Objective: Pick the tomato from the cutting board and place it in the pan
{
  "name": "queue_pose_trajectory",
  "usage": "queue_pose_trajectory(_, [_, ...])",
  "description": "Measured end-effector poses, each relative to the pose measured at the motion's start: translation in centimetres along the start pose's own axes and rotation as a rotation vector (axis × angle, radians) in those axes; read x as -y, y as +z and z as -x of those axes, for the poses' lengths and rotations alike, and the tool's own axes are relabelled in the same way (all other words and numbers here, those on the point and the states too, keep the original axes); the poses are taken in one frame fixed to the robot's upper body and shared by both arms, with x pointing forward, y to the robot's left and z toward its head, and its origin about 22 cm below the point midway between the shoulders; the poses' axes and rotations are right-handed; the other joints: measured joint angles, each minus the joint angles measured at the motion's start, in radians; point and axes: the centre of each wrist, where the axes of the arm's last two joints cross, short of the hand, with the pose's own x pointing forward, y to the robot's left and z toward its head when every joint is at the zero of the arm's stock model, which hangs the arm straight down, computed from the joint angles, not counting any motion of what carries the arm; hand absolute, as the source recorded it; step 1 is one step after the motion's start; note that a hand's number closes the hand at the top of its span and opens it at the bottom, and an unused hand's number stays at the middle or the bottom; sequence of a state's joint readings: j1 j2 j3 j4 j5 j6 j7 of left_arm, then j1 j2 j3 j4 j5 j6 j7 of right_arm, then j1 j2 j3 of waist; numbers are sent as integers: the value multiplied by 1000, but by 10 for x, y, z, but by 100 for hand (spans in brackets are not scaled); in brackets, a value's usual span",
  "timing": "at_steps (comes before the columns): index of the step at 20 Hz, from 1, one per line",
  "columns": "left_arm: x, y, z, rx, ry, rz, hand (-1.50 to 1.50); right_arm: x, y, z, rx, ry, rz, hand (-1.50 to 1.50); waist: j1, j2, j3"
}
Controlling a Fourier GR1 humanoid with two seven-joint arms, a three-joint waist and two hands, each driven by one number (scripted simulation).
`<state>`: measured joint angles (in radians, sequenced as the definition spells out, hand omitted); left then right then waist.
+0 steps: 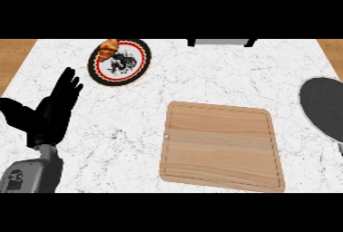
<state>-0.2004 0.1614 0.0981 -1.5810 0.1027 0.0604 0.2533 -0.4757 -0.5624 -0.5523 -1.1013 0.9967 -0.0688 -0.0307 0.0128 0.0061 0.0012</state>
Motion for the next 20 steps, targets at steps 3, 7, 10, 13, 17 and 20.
queue_pose_trajectory(3, [3,2,3,4,-3,6,0,-19,-5,18,20,-28,-24,150,6,2,1])
queue_pose_trajectory(7, [7,0,6,2,-6,6,0,-46,-6,33,27,-26,-48,150,10,3,1])
queue_pose_trajectory(10, [4,-1,4,6,-6,13,0,-63,-2,42,-12,-3,-96,150,17,6,1])
queue_pose_trajectory(13, [6,0,5,7,1,23,0,-69,1,54,-129,-44,-136,-150,25,9,2])
queue_pose_trajectory(17, [8,1,6,16,-1,24,0,-78,10,68,-190,-96,-207,-150,30,12,4])
queue_pose_trajectory(20, [5,-3,1,13,-1,21,0,-75,12,77,-188,-138,-233,-150,26,11,4])
